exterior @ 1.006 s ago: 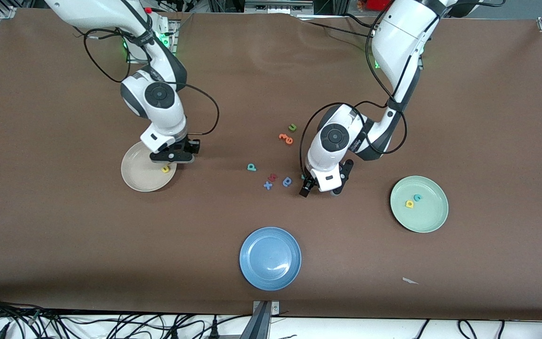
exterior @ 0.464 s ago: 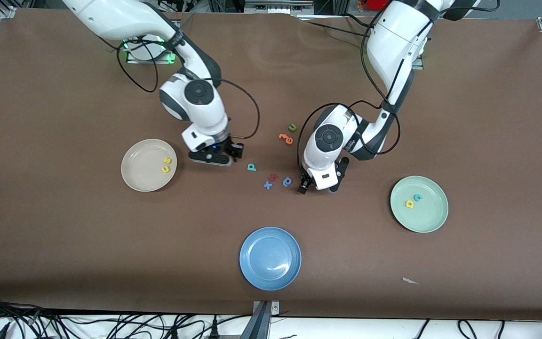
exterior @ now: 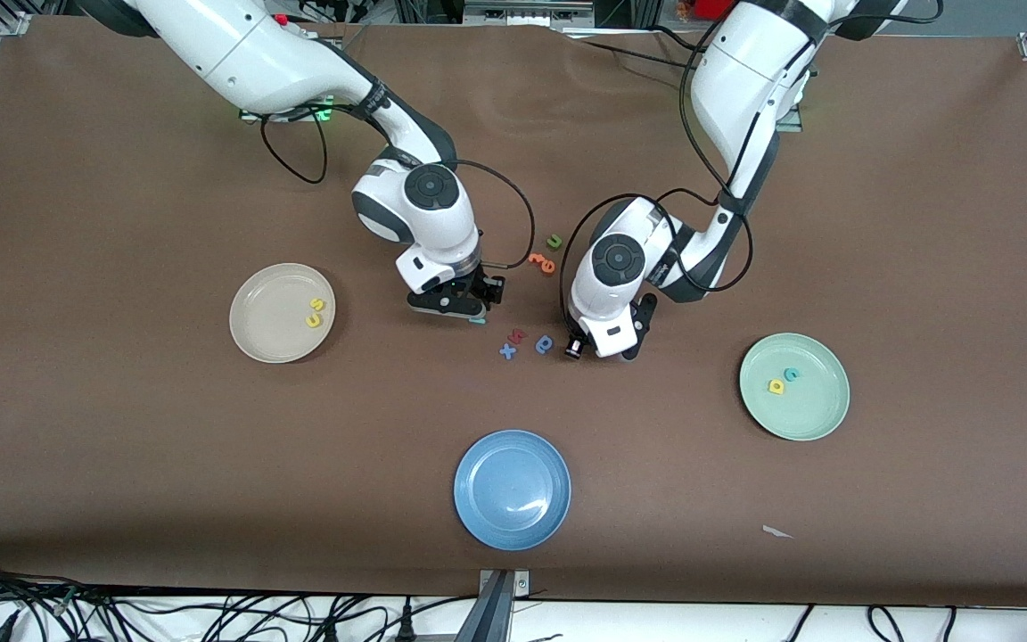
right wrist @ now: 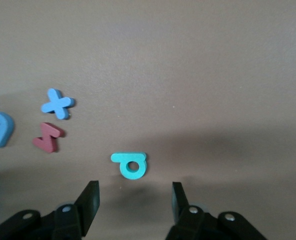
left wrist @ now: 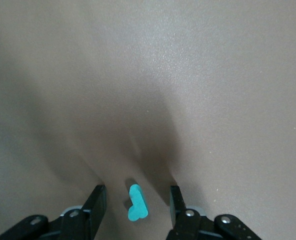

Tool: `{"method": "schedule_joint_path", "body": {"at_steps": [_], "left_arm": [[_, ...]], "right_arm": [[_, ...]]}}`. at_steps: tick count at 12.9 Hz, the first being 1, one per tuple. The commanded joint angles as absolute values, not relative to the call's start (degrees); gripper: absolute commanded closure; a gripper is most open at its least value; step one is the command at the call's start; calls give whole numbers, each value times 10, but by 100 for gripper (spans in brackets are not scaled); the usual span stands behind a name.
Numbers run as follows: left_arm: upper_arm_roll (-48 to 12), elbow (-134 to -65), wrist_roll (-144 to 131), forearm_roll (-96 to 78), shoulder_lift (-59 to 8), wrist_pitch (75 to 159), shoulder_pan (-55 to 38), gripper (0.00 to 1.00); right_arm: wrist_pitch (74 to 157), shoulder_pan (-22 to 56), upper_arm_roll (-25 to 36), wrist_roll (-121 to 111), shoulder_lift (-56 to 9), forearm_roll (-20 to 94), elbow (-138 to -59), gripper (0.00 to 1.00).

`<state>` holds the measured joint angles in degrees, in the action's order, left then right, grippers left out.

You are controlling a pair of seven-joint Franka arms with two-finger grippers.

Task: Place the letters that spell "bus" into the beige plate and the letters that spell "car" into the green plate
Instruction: 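Grasp the teal j with the left gripper while the right grasps teal d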

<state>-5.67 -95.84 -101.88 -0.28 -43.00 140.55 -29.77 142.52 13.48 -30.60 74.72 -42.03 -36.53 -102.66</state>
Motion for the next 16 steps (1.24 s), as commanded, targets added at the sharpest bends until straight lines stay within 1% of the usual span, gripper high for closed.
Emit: {"method": "schedule_joint_path", "body": {"at_steps": [1, 3, 4, 5, 6, 7, 8, 11, 14, 16], "left_arm": [[-48, -954, -1030, 0, -432, 1410, -307, 55], [-48, -954, -1029, 1, -432, 1410, -308, 60], [-48, -954, -1028, 2, -432, 1410, -308, 64], [-48, -954, -1026, 3, -432, 1410, -308, 71], [-49, -954, -1027, 13, -433, 1410, -307, 74], [-49, -954, -1027, 18, -434, 1410, -307, 79], [-48, -954, -1027, 20, -435, 1410, -307, 81], [-49, -955, -1024, 24, -435, 1410, -308, 92], [-49, -957, -1020, 43, -435, 1408, -308, 100], [-49, -955, -979, 71, -433, 1399, -305, 100]], "right_arm": [[1420, 150, -304, 779, -452, -401, -992, 30], [1420, 156, -303, 781, -456, -403, -989, 29], [1420, 157, -301, 781, -458, -405, -988, 29], [1421, 157, -300, 781, -459, -418, -988, 29], [1420, 156, -297, 782, -461, -426, -988, 29], [1421, 156, -294, 781, -461, -428, -988, 29], [1421, 156, -291, 781, -462, -432, -988, 29], [1422, 156, -289, 781, -468, -438, -987, 29], [1423, 156, -289, 782, -477, -439, -976, 29], [1423, 156, -288, 780, -479, -441, -969, 29]]}}
